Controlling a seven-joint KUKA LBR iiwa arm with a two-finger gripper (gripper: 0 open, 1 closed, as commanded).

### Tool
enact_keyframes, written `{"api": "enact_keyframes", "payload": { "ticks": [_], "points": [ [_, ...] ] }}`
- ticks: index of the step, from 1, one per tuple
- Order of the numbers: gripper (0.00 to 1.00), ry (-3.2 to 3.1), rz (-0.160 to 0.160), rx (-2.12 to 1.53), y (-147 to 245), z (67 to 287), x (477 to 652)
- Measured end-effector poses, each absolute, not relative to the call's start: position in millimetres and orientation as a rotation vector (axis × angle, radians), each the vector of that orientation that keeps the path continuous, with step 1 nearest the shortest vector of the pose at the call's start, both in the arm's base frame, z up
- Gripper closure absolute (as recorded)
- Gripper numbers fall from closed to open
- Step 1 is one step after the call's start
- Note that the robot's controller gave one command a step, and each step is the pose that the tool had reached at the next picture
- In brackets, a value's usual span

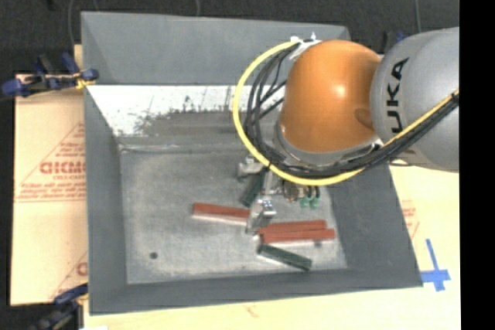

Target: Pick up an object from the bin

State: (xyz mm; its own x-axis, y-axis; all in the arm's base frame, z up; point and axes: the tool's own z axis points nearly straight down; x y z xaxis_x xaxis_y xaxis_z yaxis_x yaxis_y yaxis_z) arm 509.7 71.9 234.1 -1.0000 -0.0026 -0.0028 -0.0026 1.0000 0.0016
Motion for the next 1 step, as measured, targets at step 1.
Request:
{"api": "enact_keyframes", "payload": {
  "ticks": [1],
  "points": [
    [0.00, 3.139, 0.003, -0.002, 71.9, 234.1, 509.7]
  ]
}}
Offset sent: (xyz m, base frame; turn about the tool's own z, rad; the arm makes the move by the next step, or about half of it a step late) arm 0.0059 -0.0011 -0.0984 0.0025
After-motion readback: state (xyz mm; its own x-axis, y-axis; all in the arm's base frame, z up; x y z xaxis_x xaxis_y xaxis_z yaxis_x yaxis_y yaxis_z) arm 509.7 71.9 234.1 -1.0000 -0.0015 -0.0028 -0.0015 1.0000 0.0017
